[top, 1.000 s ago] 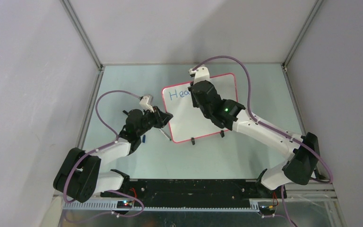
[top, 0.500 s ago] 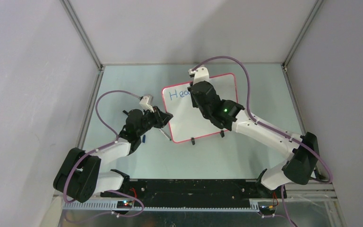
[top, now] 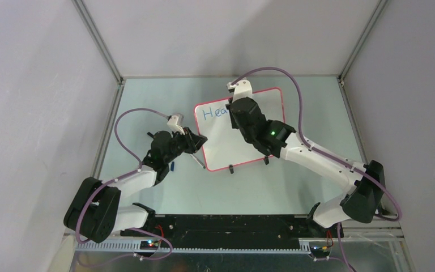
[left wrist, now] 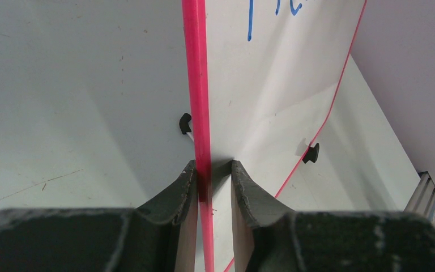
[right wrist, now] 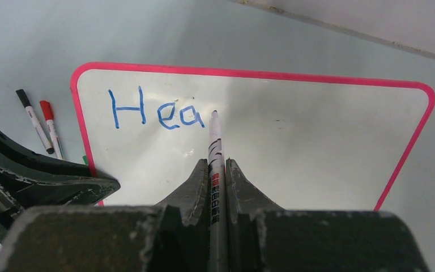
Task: Write a sentence on the whiteboard
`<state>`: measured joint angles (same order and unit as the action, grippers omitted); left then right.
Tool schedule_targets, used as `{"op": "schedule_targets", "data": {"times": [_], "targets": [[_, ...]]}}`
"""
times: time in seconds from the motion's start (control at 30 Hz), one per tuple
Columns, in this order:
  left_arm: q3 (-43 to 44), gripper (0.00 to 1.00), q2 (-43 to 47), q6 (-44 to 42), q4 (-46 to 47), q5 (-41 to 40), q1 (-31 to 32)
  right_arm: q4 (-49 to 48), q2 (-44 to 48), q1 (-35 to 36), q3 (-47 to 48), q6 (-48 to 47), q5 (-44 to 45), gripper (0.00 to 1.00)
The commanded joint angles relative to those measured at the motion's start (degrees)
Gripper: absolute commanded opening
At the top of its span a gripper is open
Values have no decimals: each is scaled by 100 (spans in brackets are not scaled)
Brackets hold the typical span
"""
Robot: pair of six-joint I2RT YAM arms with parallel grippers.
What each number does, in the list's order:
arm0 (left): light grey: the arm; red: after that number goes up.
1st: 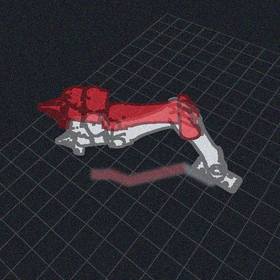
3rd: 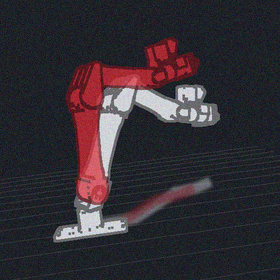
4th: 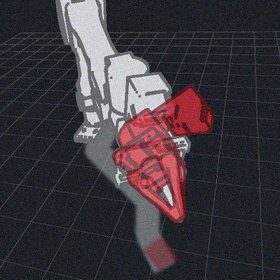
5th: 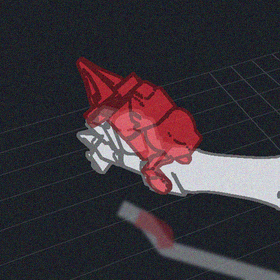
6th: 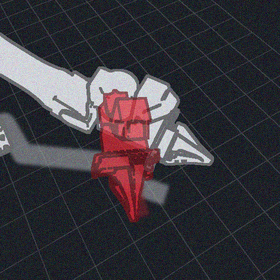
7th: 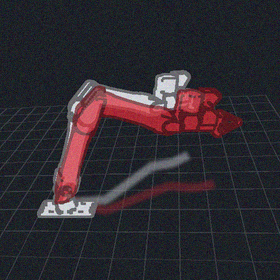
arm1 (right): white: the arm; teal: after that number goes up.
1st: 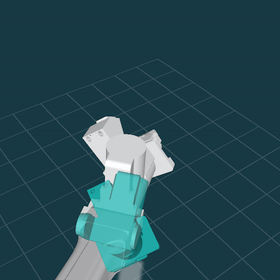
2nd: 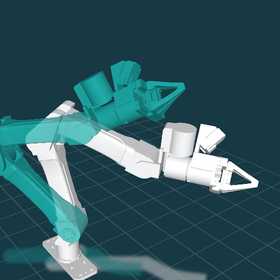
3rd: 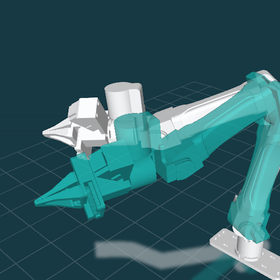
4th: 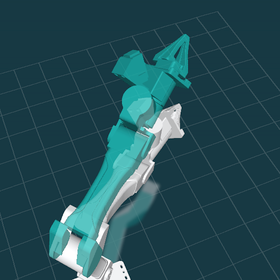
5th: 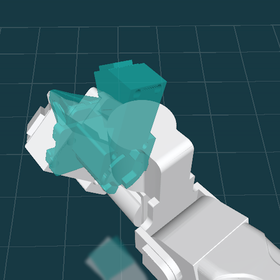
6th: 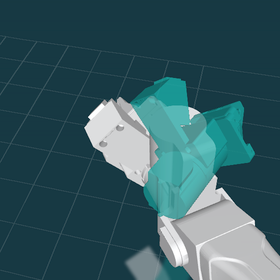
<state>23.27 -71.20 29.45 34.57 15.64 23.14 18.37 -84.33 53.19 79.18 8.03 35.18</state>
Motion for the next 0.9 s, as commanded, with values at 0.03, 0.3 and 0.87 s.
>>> {"op": "schedule_targets", "data": {"times": [0.03,0.3,0.87], "targets": [[130,18,114,-353,-143,-288,30,20,411,-26,2,216,-23,0],[128,18,135,-373,-171,-316,37,-55,245,-28,-36,218,-23,0],[143,18,145,-391,-186,-333,52,-748,535,24,-617,135,-187,0]]}}
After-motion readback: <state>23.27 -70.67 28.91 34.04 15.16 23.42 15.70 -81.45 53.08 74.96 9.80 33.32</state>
